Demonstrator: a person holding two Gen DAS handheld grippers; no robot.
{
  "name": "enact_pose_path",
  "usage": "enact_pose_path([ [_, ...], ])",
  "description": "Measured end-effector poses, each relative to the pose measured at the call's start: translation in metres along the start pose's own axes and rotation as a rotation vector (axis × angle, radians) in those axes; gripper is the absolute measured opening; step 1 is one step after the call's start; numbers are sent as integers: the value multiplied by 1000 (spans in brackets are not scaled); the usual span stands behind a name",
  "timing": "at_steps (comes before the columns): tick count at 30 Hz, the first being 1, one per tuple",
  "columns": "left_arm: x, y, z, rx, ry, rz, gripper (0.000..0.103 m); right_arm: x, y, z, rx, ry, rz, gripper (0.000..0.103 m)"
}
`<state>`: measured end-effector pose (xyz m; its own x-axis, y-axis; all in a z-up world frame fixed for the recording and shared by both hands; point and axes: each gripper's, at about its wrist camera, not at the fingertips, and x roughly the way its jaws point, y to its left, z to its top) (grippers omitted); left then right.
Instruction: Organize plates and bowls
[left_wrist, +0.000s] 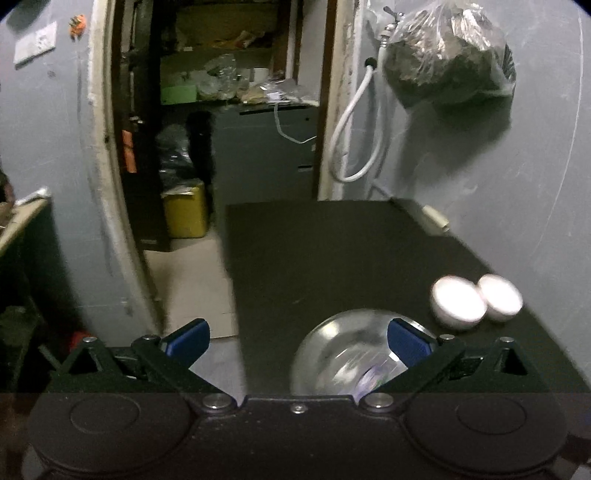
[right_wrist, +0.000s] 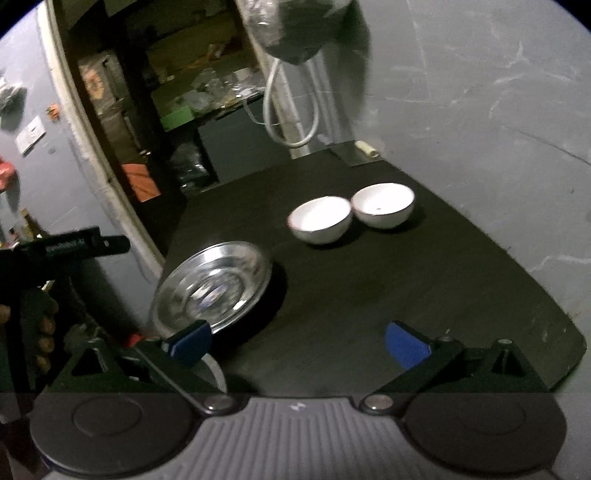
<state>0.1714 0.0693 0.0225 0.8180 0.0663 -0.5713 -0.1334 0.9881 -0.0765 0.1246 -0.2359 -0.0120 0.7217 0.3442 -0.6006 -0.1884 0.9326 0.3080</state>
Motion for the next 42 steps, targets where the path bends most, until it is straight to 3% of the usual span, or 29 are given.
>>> enact_pose_path([
  [5, 36, -25, 23, -38, 31, -75, 102, 28, -22, 29, 66, -5, -2, 103],
  [15, 128, -80, 47, 22, 152, -158, 102, 96, -52, 74, 107, 19, 25, 103],
  [22, 176, -111, 51, 146, 196, -186, 102, 138, -67, 82, 191, 72, 59, 102],
  [26, 192, -121, 49, 191, 221, -213, 101, 154, -69, 85, 208, 89, 81, 93],
  [37, 209, -125, 43, 158, 290, -294, 74, 183, -67, 95, 219, 104, 120, 70],
  [40, 209, -126, 44, 154, 302, -312, 62, 188, -65, 96, 217, 112, 130, 63],
  [42, 210, -127, 44, 148, 315, -323, 49, 189, -64, 95, 216, 117, 136, 60],
])
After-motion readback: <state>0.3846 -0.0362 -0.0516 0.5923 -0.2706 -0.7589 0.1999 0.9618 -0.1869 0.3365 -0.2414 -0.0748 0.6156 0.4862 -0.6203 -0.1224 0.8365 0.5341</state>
